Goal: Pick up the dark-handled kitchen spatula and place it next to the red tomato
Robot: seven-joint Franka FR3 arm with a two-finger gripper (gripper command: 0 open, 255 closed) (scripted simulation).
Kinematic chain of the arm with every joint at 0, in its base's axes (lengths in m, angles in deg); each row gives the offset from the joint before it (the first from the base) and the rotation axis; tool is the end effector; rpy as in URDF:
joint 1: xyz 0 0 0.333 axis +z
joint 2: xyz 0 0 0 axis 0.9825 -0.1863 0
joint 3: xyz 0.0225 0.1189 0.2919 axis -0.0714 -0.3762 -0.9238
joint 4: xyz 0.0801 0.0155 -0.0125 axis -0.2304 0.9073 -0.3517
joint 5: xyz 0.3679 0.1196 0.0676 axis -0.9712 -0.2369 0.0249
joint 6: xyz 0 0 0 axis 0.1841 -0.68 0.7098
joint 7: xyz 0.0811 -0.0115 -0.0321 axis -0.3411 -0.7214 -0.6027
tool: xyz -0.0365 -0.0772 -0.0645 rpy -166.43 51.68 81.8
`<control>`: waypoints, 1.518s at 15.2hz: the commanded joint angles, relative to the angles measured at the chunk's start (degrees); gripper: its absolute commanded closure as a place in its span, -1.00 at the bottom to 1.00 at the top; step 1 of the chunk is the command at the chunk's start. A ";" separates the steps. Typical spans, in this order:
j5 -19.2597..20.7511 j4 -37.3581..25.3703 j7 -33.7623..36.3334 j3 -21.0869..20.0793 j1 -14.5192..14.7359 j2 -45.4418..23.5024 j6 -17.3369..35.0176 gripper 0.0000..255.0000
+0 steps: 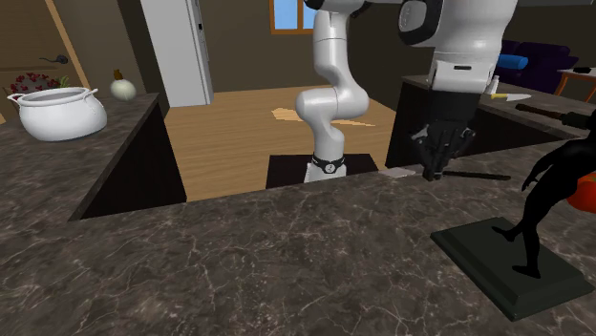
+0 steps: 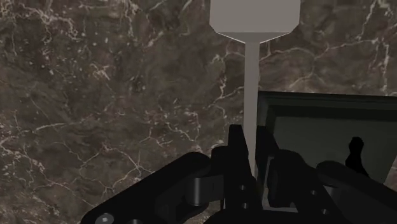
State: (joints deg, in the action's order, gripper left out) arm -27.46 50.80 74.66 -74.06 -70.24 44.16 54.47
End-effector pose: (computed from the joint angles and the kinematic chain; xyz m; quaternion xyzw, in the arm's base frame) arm 0.4237 0.1313 0.4919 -0.9925 -0.1173 -0.0330 0.0040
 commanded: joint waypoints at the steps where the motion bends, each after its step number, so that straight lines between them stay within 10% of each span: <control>1: -0.70 0.47 2.70 -1.87 1.15 1.00 -0.46 1.00; 23: -1.66 -11.92 36.33 -25.72 11.09 -9.67 -1.40 1.00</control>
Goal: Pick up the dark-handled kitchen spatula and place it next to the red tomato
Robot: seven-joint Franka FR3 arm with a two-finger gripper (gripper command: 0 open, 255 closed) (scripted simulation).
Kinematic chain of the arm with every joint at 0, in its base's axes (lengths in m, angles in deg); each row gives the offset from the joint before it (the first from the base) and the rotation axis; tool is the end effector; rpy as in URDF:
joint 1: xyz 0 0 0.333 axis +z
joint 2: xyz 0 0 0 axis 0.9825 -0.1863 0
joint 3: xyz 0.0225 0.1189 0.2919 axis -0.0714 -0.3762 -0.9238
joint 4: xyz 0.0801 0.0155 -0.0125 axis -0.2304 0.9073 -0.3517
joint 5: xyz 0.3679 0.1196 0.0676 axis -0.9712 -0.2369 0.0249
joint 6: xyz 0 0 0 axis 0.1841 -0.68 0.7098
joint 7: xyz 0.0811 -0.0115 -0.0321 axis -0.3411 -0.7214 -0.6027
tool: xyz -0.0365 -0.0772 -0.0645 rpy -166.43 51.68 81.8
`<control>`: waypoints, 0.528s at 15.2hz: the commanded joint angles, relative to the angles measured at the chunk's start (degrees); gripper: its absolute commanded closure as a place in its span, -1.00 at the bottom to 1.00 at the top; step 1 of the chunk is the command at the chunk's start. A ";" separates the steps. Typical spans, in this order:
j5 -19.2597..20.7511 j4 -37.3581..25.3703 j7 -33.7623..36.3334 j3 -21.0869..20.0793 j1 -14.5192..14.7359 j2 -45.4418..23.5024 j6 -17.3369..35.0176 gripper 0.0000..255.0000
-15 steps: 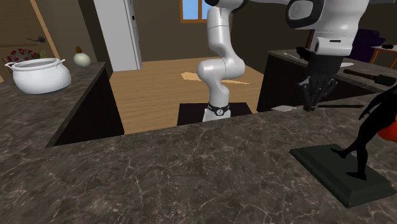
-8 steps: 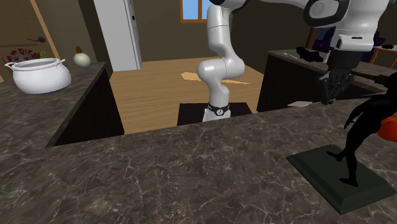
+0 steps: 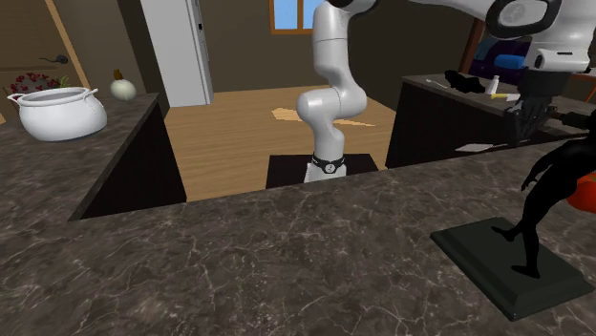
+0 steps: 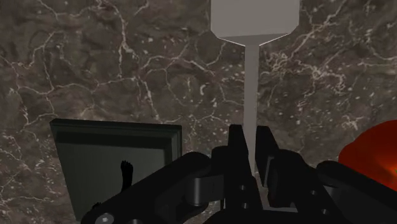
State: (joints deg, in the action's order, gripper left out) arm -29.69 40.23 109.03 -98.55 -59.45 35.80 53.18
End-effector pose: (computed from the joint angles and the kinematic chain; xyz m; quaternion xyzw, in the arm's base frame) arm 0.2954 0.4043 0.4938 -0.9925 -0.1173 -0.0330 0.0036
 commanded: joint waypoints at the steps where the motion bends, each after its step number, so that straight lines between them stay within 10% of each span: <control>1: 1.24 -2.65 3.76 -2.34 0.62 -2.63 -0.22 1.00; 8: 9.01 -13.74 17.39 -9.39 4.06 -14.35 -2.18 1.00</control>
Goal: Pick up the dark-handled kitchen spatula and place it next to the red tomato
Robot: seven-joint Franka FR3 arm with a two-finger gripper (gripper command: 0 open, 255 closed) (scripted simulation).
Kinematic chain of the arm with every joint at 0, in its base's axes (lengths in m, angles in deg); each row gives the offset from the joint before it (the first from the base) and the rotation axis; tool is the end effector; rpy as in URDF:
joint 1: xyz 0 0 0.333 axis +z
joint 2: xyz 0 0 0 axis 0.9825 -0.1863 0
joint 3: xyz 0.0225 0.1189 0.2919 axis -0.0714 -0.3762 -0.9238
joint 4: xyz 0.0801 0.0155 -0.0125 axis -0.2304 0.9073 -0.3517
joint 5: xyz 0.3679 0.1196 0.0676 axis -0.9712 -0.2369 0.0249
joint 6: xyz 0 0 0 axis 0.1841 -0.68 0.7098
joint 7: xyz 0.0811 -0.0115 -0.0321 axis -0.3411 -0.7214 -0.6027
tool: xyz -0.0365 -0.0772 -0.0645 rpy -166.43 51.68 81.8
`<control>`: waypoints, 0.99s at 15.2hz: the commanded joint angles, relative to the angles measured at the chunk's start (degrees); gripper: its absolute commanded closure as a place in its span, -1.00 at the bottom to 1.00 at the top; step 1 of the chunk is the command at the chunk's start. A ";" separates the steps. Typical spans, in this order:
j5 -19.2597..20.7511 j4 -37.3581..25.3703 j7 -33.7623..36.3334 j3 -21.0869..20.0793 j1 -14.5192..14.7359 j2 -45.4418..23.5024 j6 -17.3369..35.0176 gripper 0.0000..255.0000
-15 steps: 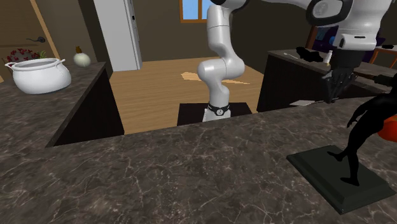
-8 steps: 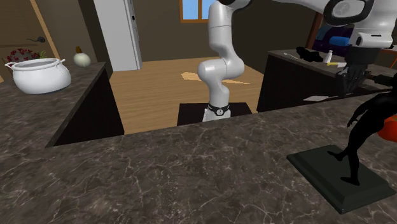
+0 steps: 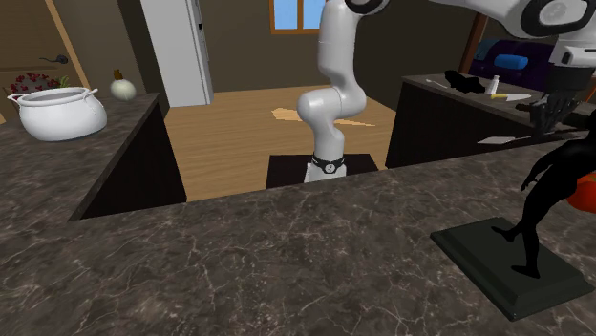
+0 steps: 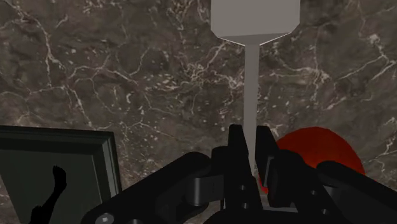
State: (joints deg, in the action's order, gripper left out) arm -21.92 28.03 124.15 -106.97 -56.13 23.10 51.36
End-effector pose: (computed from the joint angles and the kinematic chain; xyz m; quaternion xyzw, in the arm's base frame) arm 0.2534 0.5013 0.4941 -0.9925 -0.1178 -0.0328 0.0038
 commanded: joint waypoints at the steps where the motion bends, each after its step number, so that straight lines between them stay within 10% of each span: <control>1: 2.77 -3.45 4.30 -1.70 1.61 -3.68 -0.88 1.00; 11: 19.23 -30.41 21.47 -2.67 19.03 -27.57 -11.22 1.00; 15: 19.39 -27.50 21.89 -2.22 18.72 -27.69 -8.25 1.00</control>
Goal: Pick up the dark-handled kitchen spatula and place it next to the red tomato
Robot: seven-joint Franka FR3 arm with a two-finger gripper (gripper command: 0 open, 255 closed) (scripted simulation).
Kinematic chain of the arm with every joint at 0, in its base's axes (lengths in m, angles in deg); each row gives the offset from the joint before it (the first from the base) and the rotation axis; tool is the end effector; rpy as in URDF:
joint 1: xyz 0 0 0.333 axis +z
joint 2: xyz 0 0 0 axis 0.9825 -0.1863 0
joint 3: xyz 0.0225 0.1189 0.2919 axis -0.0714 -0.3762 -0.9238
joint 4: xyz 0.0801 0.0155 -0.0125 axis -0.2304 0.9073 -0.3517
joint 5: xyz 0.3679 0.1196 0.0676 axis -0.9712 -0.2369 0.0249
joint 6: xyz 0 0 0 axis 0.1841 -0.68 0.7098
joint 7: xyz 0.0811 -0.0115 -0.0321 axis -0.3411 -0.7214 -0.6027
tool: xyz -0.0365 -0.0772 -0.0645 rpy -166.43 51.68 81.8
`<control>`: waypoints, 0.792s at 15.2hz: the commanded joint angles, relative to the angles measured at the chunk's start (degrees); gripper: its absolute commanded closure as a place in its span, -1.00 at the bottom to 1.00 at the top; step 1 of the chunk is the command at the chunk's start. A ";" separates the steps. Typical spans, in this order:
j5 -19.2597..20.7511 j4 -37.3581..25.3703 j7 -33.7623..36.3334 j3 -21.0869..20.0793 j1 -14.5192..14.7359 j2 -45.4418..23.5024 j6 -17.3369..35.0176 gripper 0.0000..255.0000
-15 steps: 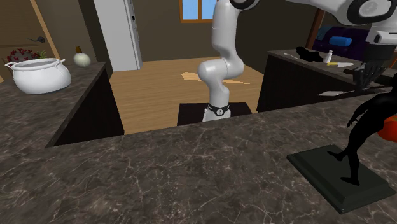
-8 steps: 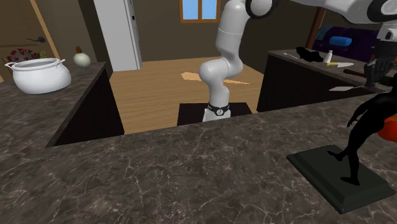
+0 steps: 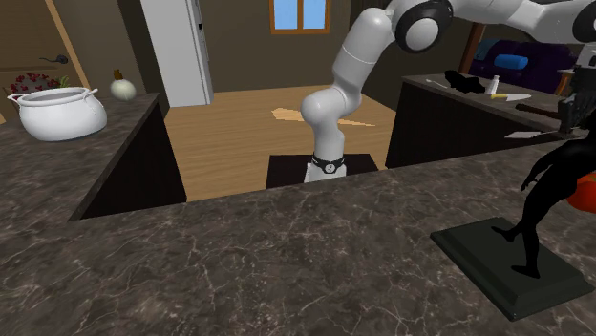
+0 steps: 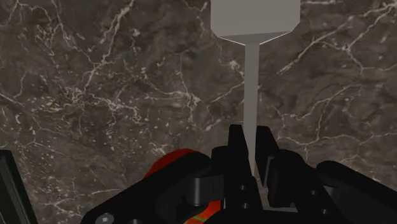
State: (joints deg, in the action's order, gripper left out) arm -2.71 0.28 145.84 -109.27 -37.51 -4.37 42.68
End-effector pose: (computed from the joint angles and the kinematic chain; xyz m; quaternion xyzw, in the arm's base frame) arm 0.1821 0.6506 0.4768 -0.9926 -0.1165 -0.0327 0.0040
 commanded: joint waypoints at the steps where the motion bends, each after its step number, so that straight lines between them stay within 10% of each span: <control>1: 0.28 0.92 0.33 0.14 0.01 -0.31 1.14 1.00; 12: 2.07 7.05 1.99 1.14 -0.38 -2.11 8.46 1.00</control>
State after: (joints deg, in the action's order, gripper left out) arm -0.87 6.89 147.63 -108.26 -37.94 -6.21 50.46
